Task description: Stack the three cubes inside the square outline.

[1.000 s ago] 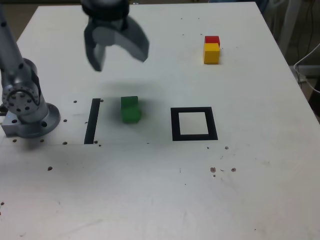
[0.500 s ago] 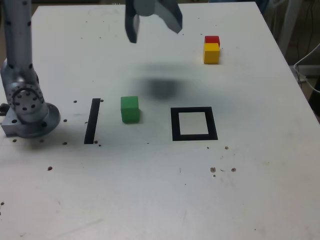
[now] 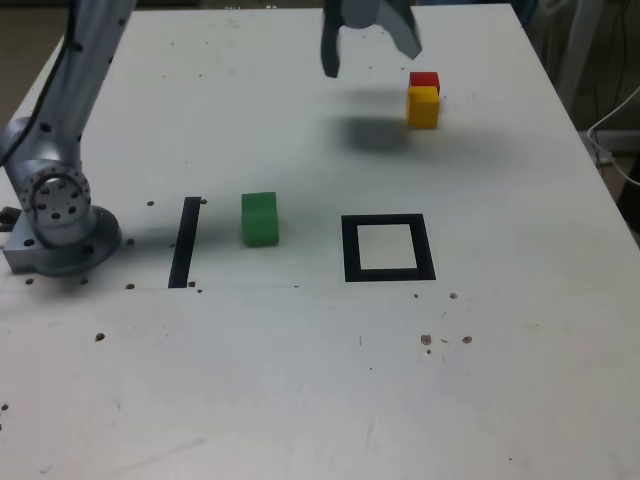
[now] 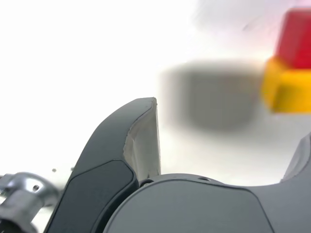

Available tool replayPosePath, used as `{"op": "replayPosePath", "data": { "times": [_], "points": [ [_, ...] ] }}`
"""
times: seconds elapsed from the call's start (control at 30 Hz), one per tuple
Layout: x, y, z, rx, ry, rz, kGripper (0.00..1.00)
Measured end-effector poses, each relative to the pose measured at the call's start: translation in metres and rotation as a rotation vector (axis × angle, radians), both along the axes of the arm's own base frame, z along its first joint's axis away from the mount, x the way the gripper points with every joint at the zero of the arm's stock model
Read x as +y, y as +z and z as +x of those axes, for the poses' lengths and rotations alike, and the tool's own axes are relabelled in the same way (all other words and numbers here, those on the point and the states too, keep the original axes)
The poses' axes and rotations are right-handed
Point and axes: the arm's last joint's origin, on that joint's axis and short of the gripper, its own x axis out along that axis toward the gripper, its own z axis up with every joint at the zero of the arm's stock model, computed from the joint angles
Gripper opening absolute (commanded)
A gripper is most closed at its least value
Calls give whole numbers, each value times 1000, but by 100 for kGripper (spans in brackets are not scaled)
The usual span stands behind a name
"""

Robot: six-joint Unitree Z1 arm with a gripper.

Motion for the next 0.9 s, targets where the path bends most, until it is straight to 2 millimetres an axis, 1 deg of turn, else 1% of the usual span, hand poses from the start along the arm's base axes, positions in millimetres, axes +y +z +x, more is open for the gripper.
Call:
{"op": "replayPosePath", "data": {
  "times": [0.1,0.23,0.33,0.43,0.6,0.77,0.9],
  "points": [
    [12,1,10,-40,-2,27,98],
    [22,17,20,-116,-10,83,98],
    [31,19,30,-157,-9,113,97],
    [34,20,34,-176,-7,125,97],
    [38,0,42,-147,-3,102,96],
    [38,-10,50,-141,-6,96,96],
    [41,-25,56,-124,0,86,95]
  ]
}}
